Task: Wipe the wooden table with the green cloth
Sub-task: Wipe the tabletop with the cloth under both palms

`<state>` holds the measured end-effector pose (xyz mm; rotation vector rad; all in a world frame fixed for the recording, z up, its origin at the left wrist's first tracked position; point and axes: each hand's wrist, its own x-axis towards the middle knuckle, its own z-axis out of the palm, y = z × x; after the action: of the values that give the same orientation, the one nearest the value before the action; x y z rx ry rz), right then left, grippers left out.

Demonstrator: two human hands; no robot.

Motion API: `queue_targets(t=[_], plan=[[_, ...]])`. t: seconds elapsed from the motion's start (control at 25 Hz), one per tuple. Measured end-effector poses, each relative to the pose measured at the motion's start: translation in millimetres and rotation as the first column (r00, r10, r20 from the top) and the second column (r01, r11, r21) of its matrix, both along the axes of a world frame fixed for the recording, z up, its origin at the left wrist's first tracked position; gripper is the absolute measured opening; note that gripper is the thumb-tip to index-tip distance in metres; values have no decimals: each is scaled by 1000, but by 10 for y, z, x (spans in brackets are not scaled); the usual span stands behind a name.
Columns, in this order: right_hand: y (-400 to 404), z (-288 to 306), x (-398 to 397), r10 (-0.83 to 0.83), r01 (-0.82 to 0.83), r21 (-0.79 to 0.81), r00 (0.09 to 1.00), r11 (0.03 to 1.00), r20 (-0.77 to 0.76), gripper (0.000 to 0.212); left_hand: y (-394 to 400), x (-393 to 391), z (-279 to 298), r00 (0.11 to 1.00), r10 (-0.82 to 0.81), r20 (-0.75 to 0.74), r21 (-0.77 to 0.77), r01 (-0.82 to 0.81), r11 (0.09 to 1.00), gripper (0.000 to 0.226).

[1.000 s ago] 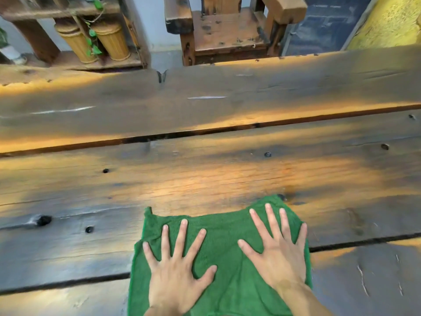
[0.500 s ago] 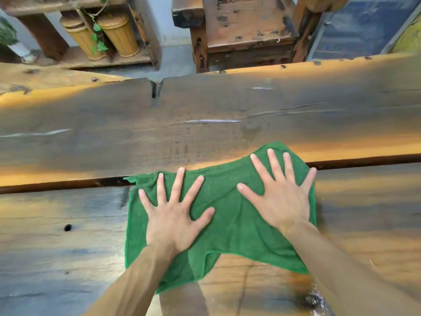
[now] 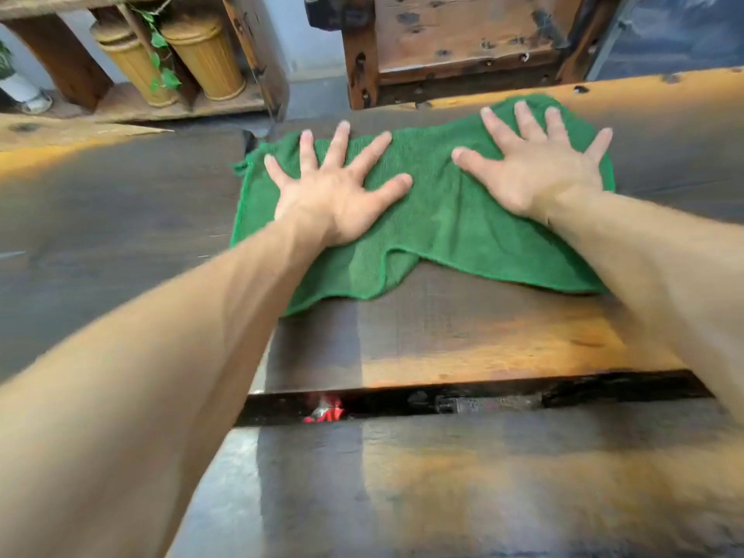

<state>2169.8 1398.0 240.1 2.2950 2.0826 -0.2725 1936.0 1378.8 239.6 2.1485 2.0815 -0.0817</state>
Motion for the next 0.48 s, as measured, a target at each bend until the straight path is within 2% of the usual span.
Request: queue_targets(t=[0.16,0.28,0.36,0.44,0.48], plan=[[582,-64,40,-10,10,2,1000,1000,-2,81,678,96,-29,1000,24,6,9,-24,1000,73],[734,-64,22,-10,10,16,1000,1000,-18,74,856,159,-10,997,65,36,41,-66,997,68],[736,-59,21,-5,6,29,1000,1000,-21,70,821,209,-5,994,78,72,171,-90,981,62],[661,-43,21,-10,12,38,999,999,-32,67,689,323,14,999,27,-19,383,-18,924,54],[605,-34,4,-11,12,38,999,999,-37,66,624,371,16,998,6,-59,426,20,904,50]])
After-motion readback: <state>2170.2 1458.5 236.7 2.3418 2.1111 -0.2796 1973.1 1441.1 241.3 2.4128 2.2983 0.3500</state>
